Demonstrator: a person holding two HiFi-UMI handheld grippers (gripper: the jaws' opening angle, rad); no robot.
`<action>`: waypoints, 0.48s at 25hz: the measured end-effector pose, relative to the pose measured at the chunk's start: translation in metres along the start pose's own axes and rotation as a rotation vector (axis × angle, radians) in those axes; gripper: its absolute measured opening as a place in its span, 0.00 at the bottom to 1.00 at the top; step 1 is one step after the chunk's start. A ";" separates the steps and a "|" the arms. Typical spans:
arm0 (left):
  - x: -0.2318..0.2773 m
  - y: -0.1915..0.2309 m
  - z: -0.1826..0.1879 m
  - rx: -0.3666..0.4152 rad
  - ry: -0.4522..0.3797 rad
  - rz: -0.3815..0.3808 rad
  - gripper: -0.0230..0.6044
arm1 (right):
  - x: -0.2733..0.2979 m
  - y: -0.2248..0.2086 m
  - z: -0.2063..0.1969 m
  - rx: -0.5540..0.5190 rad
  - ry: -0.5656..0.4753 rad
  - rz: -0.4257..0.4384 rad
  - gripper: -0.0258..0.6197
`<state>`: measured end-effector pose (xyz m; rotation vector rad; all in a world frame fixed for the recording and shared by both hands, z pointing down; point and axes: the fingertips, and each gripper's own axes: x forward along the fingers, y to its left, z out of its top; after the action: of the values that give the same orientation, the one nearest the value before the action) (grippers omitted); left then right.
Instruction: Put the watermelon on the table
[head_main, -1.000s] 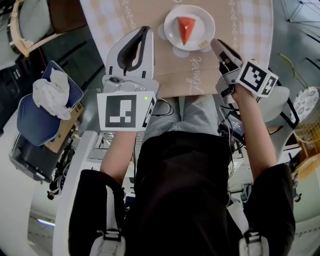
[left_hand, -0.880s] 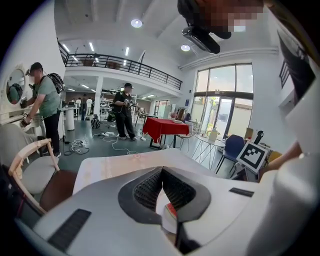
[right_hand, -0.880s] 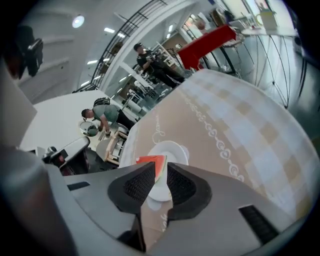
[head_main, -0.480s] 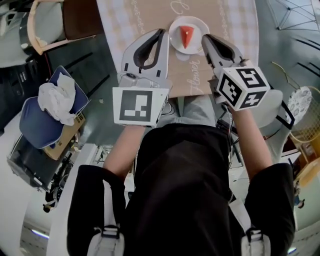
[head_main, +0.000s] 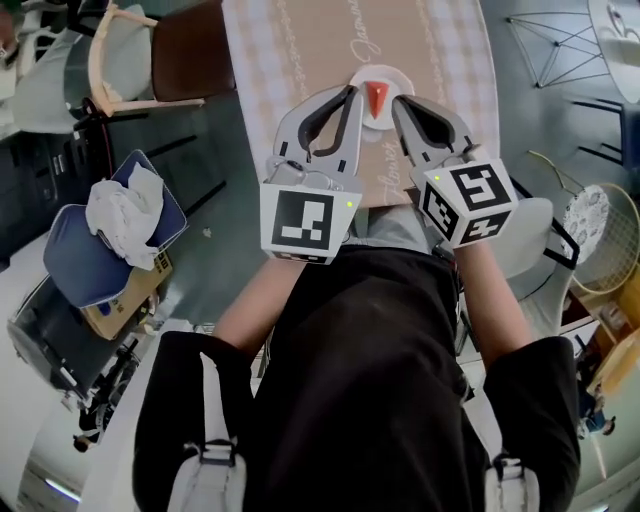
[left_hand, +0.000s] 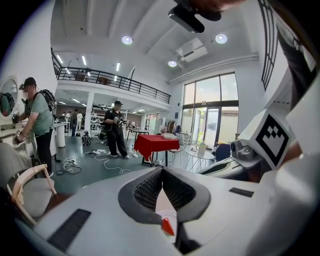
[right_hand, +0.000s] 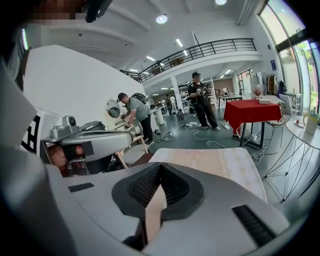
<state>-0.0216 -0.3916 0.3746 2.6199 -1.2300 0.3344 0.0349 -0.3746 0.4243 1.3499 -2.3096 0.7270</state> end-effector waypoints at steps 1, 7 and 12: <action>-0.004 -0.001 0.003 0.006 0.003 -0.001 0.05 | -0.004 0.005 0.004 -0.015 -0.009 -0.004 0.06; -0.021 -0.003 0.027 0.023 -0.023 0.005 0.05 | -0.027 0.029 0.027 -0.052 -0.062 -0.001 0.06; -0.033 -0.010 0.030 0.028 -0.025 0.001 0.06 | -0.043 0.034 0.036 -0.045 -0.093 0.002 0.06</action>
<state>-0.0311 -0.3700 0.3349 2.6549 -1.2437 0.3222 0.0229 -0.3525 0.3642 1.3894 -2.3845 0.6209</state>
